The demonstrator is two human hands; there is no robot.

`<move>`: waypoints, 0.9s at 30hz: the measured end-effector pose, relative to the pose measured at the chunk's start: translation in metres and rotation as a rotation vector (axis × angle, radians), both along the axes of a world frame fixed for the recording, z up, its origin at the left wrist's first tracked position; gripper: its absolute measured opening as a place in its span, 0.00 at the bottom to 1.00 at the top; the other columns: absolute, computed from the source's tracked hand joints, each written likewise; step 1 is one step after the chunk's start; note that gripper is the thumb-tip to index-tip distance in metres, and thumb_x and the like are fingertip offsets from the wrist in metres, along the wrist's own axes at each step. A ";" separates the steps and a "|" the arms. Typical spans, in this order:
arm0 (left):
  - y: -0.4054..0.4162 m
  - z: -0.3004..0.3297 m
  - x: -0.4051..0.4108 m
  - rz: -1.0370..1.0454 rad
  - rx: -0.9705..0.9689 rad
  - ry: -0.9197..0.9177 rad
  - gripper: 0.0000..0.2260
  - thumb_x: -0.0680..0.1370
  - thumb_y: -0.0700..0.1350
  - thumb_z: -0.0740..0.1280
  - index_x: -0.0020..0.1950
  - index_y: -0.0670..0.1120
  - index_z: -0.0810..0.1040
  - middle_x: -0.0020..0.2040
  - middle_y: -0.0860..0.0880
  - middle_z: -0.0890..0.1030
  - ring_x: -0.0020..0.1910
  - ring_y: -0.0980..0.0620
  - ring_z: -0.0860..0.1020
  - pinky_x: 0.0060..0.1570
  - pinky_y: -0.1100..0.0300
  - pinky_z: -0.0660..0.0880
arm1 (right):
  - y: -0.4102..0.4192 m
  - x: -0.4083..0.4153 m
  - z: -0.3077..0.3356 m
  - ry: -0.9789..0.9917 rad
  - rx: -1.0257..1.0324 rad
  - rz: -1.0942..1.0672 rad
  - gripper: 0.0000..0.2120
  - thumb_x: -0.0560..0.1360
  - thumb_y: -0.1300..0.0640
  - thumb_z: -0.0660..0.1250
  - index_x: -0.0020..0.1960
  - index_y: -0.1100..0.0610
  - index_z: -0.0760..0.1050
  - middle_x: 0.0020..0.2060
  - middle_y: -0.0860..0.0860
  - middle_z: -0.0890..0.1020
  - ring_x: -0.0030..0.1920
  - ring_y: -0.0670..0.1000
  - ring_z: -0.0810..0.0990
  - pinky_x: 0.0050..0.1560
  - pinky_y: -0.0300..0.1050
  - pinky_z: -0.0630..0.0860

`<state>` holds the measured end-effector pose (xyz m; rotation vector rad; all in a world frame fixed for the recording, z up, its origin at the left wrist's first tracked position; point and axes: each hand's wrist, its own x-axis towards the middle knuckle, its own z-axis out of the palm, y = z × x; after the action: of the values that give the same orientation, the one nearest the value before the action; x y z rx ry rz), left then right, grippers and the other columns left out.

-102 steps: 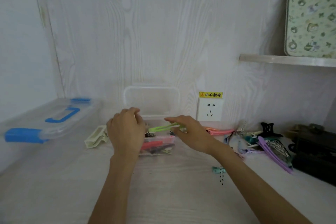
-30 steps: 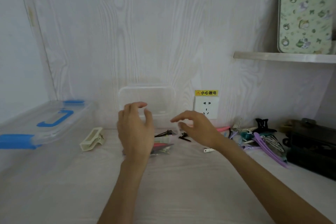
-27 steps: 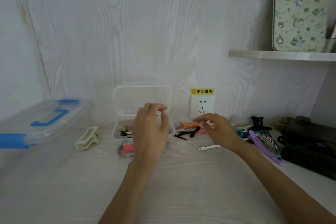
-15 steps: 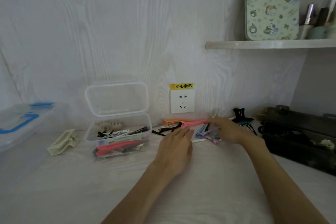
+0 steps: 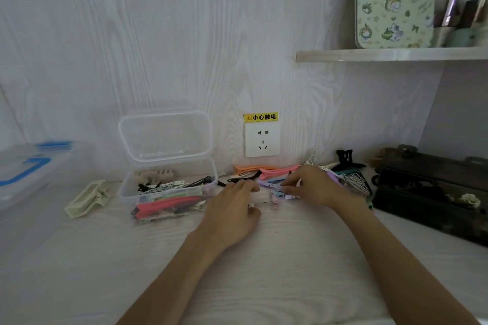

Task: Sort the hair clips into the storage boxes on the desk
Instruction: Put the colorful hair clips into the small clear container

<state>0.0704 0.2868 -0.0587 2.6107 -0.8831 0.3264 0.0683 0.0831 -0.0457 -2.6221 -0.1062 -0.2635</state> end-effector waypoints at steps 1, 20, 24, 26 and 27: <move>0.000 0.001 -0.002 -0.003 -0.015 0.014 0.18 0.77 0.48 0.59 0.67 0.53 0.67 0.67 0.54 0.71 0.65 0.54 0.70 0.56 0.55 0.71 | 0.006 -0.002 0.001 -0.027 0.010 0.026 0.06 0.73 0.56 0.69 0.46 0.54 0.84 0.33 0.44 0.80 0.31 0.40 0.73 0.34 0.31 0.66; 0.014 0.019 -0.006 0.075 0.241 -0.100 0.07 0.78 0.44 0.61 0.41 0.49 0.75 0.42 0.49 0.78 0.44 0.48 0.76 0.40 0.59 0.64 | -0.003 -0.007 -0.001 -0.068 -0.197 0.070 0.11 0.70 0.49 0.71 0.53 0.43 0.81 0.44 0.43 0.78 0.50 0.47 0.69 0.52 0.44 0.68; 0.017 0.017 -0.007 0.087 0.315 -0.153 0.10 0.80 0.45 0.57 0.57 0.48 0.75 0.54 0.48 0.79 0.55 0.47 0.76 0.44 0.56 0.66 | -0.006 -0.004 -0.006 -0.116 -0.231 0.037 0.13 0.69 0.45 0.71 0.53 0.44 0.81 0.49 0.43 0.76 0.52 0.45 0.66 0.51 0.43 0.62; 0.019 0.016 -0.007 0.077 0.285 -0.138 0.11 0.81 0.46 0.56 0.60 0.48 0.74 0.57 0.48 0.78 0.57 0.47 0.75 0.46 0.55 0.67 | -0.009 -0.003 -0.006 -0.127 -0.218 0.051 0.13 0.70 0.45 0.70 0.54 0.46 0.81 0.50 0.43 0.78 0.52 0.45 0.67 0.52 0.42 0.63; 0.019 0.016 -0.007 0.073 0.254 -0.124 0.11 0.81 0.46 0.55 0.60 0.48 0.74 0.56 0.48 0.77 0.56 0.47 0.75 0.47 0.55 0.67 | -0.010 -0.003 -0.006 -0.131 -0.195 0.053 0.13 0.71 0.46 0.70 0.53 0.47 0.81 0.50 0.44 0.79 0.52 0.45 0.68 0.53 0.42 0.64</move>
<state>0.0637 0.3060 -0.0424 2.8882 -0.9241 0.4246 0.0655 0.0730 -0.0519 -2.7885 -0.2579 -0.4256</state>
